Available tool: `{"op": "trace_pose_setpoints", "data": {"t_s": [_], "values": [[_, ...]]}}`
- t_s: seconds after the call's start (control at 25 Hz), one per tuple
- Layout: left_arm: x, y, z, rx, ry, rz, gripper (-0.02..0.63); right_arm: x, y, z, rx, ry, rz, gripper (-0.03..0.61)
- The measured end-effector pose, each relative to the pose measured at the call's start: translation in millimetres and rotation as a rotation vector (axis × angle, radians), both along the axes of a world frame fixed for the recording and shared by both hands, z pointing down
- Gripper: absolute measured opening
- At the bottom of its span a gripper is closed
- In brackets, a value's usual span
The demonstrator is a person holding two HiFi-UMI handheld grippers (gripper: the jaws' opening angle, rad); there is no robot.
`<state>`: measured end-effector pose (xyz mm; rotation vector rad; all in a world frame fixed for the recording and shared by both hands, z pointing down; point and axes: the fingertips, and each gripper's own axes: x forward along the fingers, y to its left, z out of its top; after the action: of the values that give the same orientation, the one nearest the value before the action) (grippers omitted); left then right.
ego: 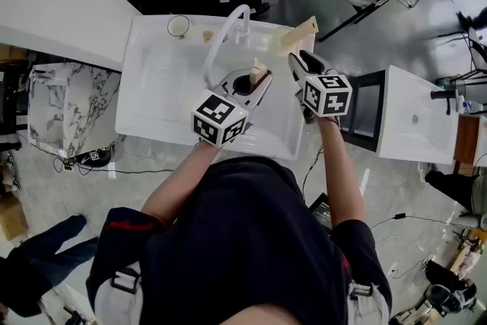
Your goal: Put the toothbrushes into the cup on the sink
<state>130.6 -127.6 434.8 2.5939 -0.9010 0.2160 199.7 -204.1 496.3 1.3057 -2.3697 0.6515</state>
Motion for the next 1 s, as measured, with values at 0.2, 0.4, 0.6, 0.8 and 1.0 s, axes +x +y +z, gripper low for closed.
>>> {"op": "trace_pose_setpoints", "data": {"t_s": [0.2,0.4,0.6,0.8,1.0], "values": [[-4,6,-5,0.021,0.001,0.034,0.014,-15,22,-21,0.029,-0.043,0.001,0.086],[-5,22,-8,0.037,0.011,0.069,0.014,-30,47,-33,0.055,-0.038,-0.015,0.063],[-16,29,-12,0.072,0.001,0.066,0.014,-42,67,-41,0.096,0.001,-0.023,0.048],[-25,38,-14,0.083,0.008,0.080,0.014,-50,83,-51,0.126,0.009,-0.003,0.041],[-25,45,-12,0.086,0.014,0.101,0.014,-55,92,-57,0.145,0.005,0.009,0.040]]}}
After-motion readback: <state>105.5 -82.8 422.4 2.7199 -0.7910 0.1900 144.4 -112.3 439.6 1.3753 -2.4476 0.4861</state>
